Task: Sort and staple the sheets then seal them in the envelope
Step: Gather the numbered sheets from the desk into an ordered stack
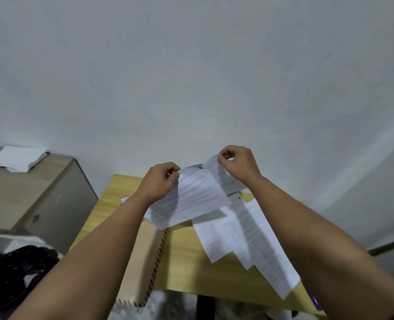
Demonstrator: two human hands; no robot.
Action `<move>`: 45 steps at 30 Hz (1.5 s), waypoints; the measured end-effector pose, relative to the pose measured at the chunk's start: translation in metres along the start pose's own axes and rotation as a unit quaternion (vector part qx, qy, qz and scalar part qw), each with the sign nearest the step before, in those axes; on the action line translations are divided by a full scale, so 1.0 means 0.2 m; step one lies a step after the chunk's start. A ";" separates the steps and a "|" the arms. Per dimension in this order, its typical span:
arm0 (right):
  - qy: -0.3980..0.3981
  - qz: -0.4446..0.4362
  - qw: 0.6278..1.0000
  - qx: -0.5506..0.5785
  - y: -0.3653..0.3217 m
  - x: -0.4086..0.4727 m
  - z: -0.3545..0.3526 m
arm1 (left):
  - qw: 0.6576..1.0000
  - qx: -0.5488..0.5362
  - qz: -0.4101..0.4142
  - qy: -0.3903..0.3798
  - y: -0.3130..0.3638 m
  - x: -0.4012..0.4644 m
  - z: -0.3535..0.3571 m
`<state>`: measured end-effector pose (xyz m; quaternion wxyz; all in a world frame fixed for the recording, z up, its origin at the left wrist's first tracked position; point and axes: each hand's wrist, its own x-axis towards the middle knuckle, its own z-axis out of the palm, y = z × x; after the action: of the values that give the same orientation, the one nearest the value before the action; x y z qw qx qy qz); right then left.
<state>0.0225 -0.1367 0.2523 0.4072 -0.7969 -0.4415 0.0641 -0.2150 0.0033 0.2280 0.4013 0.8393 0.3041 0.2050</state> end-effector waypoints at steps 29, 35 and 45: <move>-0.091 -0.058 0.975 0.193 -0.75 -0.25 -0.31 | 0.976 -0.053 0.029 0.207 0.53 -0.28 -0.40; -0.058 -0.034 0.982 0.178 -0.65 -0.26 -0.33 | 0.984 -0.033 0.025 0.173 0.49 -0.24 -0.33; -0.055 0.063 0.974 0.210 -0.33 -0.22 -0.27 | 0.996 -0.068 0.043 0.047 0.39 -0.11 -0.10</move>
<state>-0.0215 -0.1833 0.3230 0.5356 -0.7150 -0.3892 0.2245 -0.2167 -0.0395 0.2998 0.4335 0.8119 0.2713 0.2816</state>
